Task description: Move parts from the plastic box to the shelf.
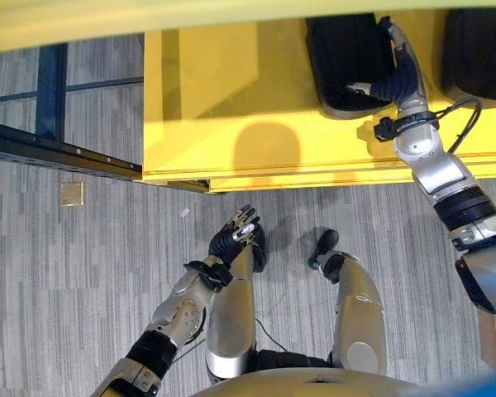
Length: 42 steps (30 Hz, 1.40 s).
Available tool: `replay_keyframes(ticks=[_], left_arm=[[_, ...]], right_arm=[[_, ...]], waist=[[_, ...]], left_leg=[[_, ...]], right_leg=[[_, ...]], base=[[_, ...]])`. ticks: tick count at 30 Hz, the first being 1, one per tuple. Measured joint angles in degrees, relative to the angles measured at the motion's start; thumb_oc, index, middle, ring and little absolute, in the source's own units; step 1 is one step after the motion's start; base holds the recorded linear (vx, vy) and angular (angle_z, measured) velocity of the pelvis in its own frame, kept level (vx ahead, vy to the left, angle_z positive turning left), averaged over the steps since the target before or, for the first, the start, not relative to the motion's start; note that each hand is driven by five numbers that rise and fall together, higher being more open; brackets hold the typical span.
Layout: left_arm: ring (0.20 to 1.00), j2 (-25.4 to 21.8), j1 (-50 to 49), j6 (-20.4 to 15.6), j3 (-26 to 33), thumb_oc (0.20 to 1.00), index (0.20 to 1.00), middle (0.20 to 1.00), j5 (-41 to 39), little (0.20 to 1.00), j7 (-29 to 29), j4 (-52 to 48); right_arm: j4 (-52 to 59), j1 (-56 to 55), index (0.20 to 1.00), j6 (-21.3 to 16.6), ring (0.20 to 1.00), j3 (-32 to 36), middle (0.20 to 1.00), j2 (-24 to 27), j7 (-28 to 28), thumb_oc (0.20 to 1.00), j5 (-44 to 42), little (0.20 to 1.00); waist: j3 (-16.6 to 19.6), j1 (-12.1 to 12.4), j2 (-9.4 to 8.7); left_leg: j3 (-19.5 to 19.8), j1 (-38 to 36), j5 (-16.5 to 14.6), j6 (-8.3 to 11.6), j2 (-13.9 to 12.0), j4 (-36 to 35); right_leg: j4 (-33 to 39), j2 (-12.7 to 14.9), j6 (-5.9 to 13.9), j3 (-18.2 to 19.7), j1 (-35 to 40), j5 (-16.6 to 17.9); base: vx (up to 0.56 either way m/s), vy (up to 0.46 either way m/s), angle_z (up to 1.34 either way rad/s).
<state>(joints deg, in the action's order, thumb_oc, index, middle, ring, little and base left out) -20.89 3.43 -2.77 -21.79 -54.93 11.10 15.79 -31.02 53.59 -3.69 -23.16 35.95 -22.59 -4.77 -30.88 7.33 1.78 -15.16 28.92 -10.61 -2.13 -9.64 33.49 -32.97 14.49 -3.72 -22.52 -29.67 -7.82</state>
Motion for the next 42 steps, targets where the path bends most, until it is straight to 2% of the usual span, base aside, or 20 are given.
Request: replay_keyframes(ticks=[12, 21, 42], left_arm=[[1.0, 0.07, 0.46, -0.38, -0.19, 1.0, 1.0, 1.0, 0.51, 1.0, -0.2, -0.02], [1.0, 0.14, 1.08, -0.89, -0.2, 1.0, 1.0, 1.0, 0.52, 1.0, -0.47, -0.02], [1.0, 1.76, 1.94, -1.48, -0.65, 1.0, 1.0, 1.0, 0.52, 1.0, -2.6, -0.09]], right_arm=[[-1.03, -0.48, 1.0, 0.26, 1.0, 5.06, 1.0, -1.45, -2.48, 1.0, -1.89, 1.0], [-1.03, -2.31, 1.0, 0.44, 1.0, 5.18, 1.0, -1.45, -3.19, 1.0, -1.85, 1.0], [0.61, -4.86, 1.0, 0.92, 1.0, 9.69, 1.0, -2.19, -7.86, 1.0, -3.02, 1.0]], waist=[[0.0, -0.61, 0.35], [-0.19, -0.68, 1.1], [-0.21, -1.74, 1.09]], left_leg=[[-0.22, -0.13, 0.19, 0.3, 0.01, -0.24], [-0.55, -0.49, 0.04, 0.07, 0.03, -0.39], [-1.53, -0.36, -0.07, -0.07, -0.2, -0.43]], right_leg=[[0.08, -0.01, -0.01, 0.02, -0.05, 0.01], [-0.05, -0.01, -0.04, 0.42, -0.06, -0.02], [0.03, -0.3, 0.08, 1.38, -0.89, 0.01]], base=[[0.0, 0.0, 0.0], [0.0, 0.0, 0.0], [0.0, 0.0, -0.01]])
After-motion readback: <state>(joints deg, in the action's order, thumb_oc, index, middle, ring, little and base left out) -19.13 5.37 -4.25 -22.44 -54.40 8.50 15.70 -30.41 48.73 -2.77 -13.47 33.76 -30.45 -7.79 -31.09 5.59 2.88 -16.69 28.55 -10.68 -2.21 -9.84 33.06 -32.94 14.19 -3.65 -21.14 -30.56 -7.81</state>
